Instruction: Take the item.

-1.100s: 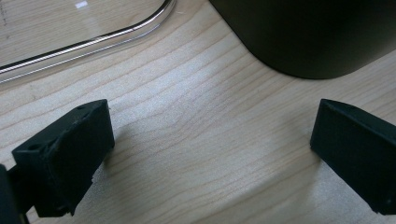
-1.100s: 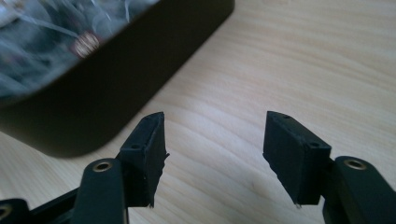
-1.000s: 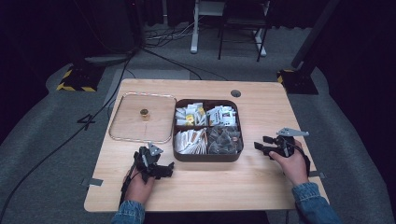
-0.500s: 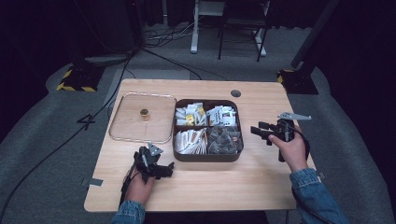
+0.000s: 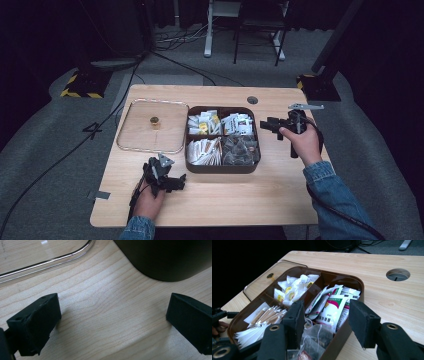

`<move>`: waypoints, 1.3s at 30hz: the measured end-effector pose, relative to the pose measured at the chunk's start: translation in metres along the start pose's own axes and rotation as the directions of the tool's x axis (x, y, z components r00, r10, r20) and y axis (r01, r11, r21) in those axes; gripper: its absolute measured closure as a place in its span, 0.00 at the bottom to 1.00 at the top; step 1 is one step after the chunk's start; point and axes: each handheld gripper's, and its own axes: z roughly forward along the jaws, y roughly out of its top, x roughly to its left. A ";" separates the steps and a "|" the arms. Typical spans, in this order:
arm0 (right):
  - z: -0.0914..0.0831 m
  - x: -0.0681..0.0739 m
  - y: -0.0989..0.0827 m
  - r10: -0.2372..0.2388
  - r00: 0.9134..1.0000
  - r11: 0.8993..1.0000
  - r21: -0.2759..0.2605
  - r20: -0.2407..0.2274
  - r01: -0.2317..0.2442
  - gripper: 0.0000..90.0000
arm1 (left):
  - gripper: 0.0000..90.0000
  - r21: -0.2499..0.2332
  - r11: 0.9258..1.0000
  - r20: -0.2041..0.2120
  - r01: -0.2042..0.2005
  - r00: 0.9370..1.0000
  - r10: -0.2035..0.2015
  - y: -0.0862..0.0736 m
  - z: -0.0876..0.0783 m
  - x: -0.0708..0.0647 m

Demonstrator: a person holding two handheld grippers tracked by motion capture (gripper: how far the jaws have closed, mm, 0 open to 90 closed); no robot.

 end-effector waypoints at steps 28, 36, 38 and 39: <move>0.087 0.018 0.012 0.086 0.996 0.986 0.145 0.017 -0.087 0.63 | 0.00 -0.001 1.000 0.003 -0.008 1.000 0.008 0.001 0.001 0.001; 0.105 0.022 0.008 0.119 0.992 0.970 0.211 0.030 -0.123 0.70 | 0.00 -0.001 1.000 0.004 -0.009 1.000 0.009 0.001 0.001 0.001; 0.108 0.026 0.008 0.117 0.993 0.969 0.215 0.029 -0.120 0.71 | 0.00 -0.001 1.000 0.003 -0.009 1.000 0.009 0.001 0.001 0.001; 0.110 0.027 0.009 0.112 0.993 0.969 0.221 0.027 -0.116 0.72 | 0.00 -0.001 1.000 0.003 -0.009 1.000 0.009 0.001 0.001 0.001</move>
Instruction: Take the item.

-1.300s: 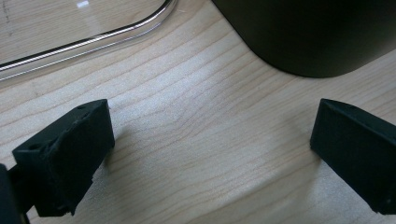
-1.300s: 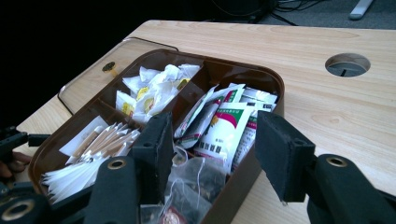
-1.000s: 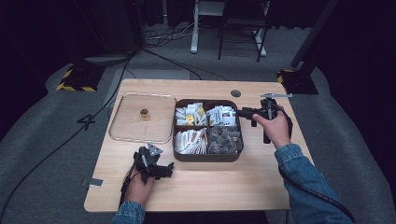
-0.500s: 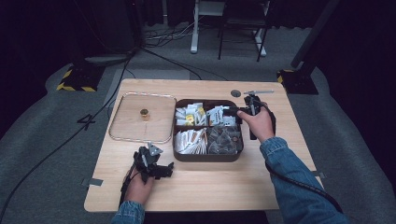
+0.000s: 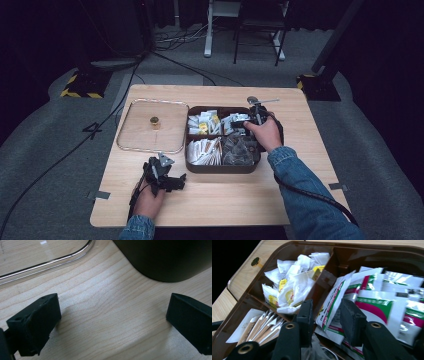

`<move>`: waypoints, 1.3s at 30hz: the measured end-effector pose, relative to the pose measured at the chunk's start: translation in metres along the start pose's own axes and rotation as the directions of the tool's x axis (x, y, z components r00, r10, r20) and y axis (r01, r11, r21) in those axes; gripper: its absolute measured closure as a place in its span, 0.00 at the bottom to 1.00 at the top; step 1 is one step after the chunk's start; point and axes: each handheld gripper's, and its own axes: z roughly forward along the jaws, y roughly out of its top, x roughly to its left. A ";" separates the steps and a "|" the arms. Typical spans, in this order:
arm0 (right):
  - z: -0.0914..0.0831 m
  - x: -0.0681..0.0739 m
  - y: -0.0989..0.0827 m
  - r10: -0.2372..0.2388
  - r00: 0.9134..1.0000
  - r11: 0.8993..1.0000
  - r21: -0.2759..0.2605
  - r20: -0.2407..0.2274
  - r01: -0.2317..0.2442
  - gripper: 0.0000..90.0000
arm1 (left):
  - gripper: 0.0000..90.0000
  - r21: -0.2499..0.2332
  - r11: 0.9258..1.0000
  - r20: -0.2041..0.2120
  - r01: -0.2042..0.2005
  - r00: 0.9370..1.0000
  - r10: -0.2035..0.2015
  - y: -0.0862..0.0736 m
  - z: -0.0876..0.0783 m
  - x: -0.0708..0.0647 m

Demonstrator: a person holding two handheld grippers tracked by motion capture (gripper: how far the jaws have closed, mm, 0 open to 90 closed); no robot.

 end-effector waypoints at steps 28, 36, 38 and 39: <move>0.018 0.019 0.013 0.046 0.993 0.997 0.057 0.110 -0.052 0.96 | 0.00 0.000 1.000 0.001 0.000 1.000 0.000 0.000 0.000 0.000; 0.001 0.022 0.019 0.018 0.997 1.000 0.006 0.075 -0.018 0.96 | 0.00 0.000 1.000 0.000 -0.001 1.000 0.001 0.000 0.000 0.000; -0.010 0.024 0.022 0.010 0.999 1.000 -0.024 0.052 -0.009 0.96 | 0.00 0.000 1.000 0.000 -0.001 1.000 0.001 0.000 0.000 0.000; -0.014 0.024 0.023 0.006 0.999 0.999 -0.038 0.048 -0.004 0.96 | 0.00 0.000 1.000 0.000 -0.001 1.000 0.001 0.000 0.000 0.000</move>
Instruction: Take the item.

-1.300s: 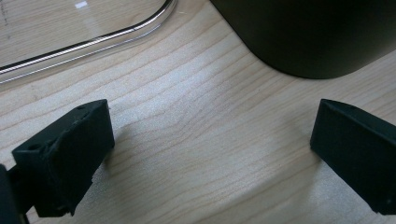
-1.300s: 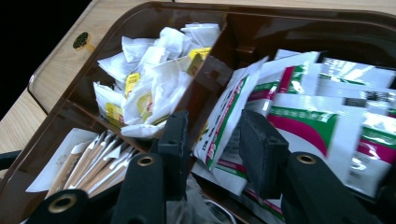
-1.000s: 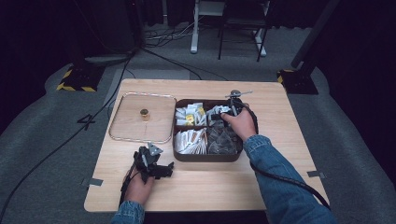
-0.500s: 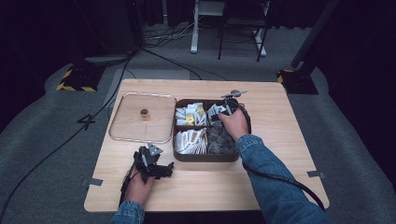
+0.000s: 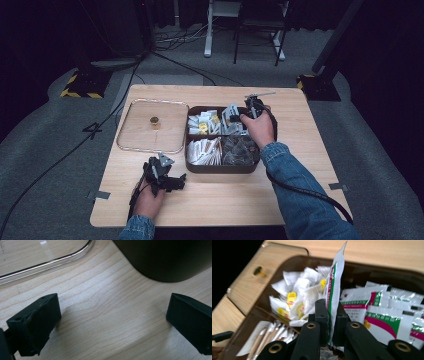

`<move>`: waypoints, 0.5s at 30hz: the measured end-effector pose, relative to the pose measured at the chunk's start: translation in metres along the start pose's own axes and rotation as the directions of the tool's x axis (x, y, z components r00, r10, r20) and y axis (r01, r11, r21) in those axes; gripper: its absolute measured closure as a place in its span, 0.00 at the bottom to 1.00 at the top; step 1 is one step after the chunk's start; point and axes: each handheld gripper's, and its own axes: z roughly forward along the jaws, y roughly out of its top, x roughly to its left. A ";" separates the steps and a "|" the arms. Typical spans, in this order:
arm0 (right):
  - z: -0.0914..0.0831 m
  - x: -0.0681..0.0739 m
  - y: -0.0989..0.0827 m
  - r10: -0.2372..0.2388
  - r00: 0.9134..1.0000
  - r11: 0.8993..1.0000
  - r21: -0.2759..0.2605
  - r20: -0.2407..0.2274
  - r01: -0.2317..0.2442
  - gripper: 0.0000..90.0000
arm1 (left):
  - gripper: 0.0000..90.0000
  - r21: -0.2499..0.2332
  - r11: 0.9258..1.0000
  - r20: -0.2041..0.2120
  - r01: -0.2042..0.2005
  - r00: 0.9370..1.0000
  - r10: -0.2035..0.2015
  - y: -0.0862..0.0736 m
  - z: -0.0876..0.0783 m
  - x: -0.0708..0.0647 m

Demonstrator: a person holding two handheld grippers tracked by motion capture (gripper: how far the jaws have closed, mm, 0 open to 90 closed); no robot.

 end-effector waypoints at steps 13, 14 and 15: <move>-0.049 -0.008 0.005 -0.029 0.998 0.992 -0.127 -0.051 0.022 0.96 | 0.00 0.000 1.000 0.000 0.000 1.000 0.000 0.000 0.000 0.000; -0.052 -0.011 0.005 -0.026 0.998 0.992 -0.128 -0.052 0.019 0.96 | 0.00 0.000 1.000 0.000 0.000 1.000 0.000 0.000 0.000 0.000; -0.055 -0.013 0.004 -0.023 0.998 0.992 -0.128 -0.054 0.016 0.96 | 0.00 0.000 1.000 0.000 0.000 1.000 0.000 0.000 0.000 0.000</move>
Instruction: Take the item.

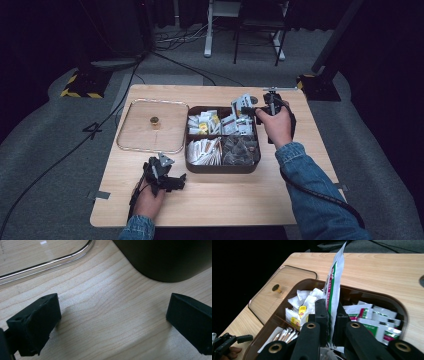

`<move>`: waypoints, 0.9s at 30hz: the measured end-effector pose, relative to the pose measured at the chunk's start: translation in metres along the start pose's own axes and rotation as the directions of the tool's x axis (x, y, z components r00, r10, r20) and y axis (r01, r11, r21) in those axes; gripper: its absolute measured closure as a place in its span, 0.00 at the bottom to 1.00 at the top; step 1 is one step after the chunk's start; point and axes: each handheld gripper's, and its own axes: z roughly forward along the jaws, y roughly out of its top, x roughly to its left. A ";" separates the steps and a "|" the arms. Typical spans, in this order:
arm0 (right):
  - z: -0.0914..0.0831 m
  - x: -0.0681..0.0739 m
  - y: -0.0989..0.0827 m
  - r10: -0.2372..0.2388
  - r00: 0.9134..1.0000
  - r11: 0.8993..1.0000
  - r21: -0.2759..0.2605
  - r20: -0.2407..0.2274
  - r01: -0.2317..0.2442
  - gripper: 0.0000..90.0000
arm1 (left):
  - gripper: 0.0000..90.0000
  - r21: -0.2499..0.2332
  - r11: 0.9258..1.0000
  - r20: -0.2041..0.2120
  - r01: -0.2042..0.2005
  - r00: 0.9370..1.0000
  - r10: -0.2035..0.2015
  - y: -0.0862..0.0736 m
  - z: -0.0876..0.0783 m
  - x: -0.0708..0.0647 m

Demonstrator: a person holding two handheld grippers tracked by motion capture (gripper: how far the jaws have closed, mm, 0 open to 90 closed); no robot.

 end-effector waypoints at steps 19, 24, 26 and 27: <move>-0.062 -0.046 -0.005 0.067 0.998 0.996 -0.061 0.006 -0.067 0.96 | 0.00 0.000 1.000 0.000 0.000 1.000 0.000 0.000 0.000 0.000; -0.075 -0.053 -0.005 0.065 0.998 0.996 -0.067 0.010 -0.064 0.96 | 0.00 0.000 1.000 0.000 0.000 1.000 0.000 0.000 0.000 0.000; -0.077 -0.055 -0.006 0.065 0.998 0.995 -0.070 0.012 -0.064 0.96 | 0.00 0.000 1.000 0.000 0.000 1.000 0.000 0.000 0.000 0.000; -0.081 -0.058 -0.006 0.065 0.998 0.995 -0.071 0.017 -0.063 0.96 | 0.00 0.000 1.000 0.000 0.000 1.000 0.000 0.000 0.000 0.000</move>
